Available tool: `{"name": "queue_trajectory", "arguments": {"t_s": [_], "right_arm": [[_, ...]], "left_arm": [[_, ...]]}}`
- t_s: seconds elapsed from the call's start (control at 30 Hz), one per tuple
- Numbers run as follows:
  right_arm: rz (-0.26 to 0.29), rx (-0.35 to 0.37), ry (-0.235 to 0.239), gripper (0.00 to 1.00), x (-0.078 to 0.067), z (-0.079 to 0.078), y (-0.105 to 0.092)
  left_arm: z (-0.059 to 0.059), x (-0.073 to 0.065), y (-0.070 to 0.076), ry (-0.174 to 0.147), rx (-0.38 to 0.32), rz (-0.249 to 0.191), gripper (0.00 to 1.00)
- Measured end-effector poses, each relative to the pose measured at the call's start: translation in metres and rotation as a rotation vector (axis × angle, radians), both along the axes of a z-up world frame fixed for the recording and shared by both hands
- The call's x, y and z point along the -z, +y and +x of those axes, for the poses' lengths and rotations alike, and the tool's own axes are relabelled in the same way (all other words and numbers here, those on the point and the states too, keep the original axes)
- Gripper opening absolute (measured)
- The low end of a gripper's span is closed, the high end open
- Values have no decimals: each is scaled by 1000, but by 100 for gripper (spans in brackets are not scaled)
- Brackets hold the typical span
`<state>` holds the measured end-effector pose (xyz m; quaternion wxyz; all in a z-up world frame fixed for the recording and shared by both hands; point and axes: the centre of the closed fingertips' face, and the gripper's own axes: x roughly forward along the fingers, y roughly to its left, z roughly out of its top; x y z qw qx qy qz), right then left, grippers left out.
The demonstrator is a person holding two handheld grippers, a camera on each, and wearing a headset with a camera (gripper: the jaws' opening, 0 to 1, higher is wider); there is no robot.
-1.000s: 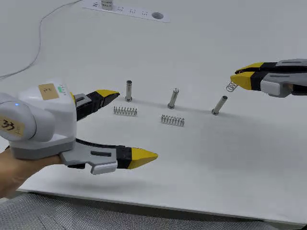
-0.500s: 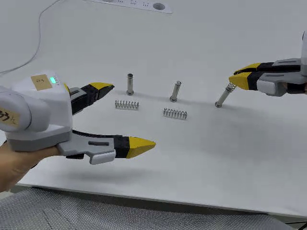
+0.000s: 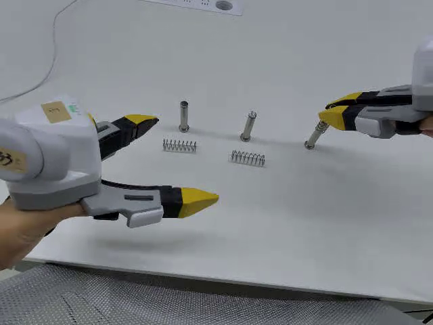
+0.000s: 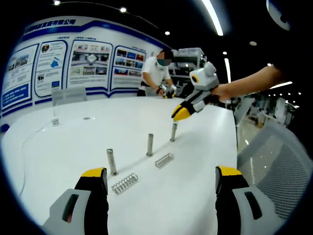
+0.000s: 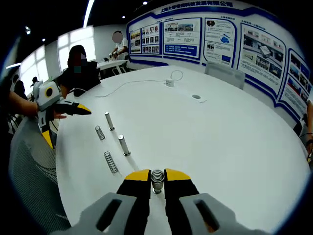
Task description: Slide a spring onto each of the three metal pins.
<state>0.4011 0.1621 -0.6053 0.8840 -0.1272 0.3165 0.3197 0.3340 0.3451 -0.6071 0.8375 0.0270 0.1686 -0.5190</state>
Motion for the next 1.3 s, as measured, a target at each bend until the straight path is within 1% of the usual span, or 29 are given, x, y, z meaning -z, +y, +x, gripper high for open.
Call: {"name": "queue_trajectory", "arguments": {"t_s": [0.1, 0.2, 0.3, 0.37, 0.43, 0.5, 0.6, 0.7, 0.8, 0.93, 1.07, 1.13, 1.2, 1.3], "right_arm": [[-4, 3, 7, 11, 2, 0, -1], [-9, 3, 12, 11, 5, 0, 0], [-21, -1, 22, 11, 11, -1, 1], [-27, 3, 23, 11, 15, 0, 2], [-28, 10, 29, 11, 22, 2, 0], [-30, 14, 31, 11, 24, 2, -1], [-30, 26, 41, 11, 28, 3, -3], [-29, 33, 49, 11, 30, 2, -4], [-38, 32, 53, 11, 31, 2, -4], [-58, 24, 47, 11, 34, 1, -3], [-69, 22, 54, 11, 36, -1, -3], [-70, 21, 47, 11, 35, -1, -3], [-87, 12, 38, 12, 35, -2, -3], [-92, 4, 33, 12, 32, -3, -3]], "left_arm": [[-3, 2, -5, -3, 20, 8, 94], [-3, -1, -7, -5, 21, -10, 95], [-2, 3, -6, -4, 24, 7, 95], [-2, 3, -6, -3, 21, 4, 95], [-1, 0, -6, -6, 14, -9, 95], [-1, 0, -6, -3, 11, -15, 95], [-2, 1, -7, -3, 19, -5, 94], [-3, 4, -7, -4, 26, 2, 94], [-4, 7, -7, -2, 34, 21, 94], [-3, 5, -7, -6, 29, 12, 94], [-2, 5, -5, -6, 24, 17, 94], [-1, 6, -4, -7, 24, 20, 94], [-1, 5, -4, -10, 22, 16, 94], [-2, 5, -4, -9, 25, 18, 94]]}}
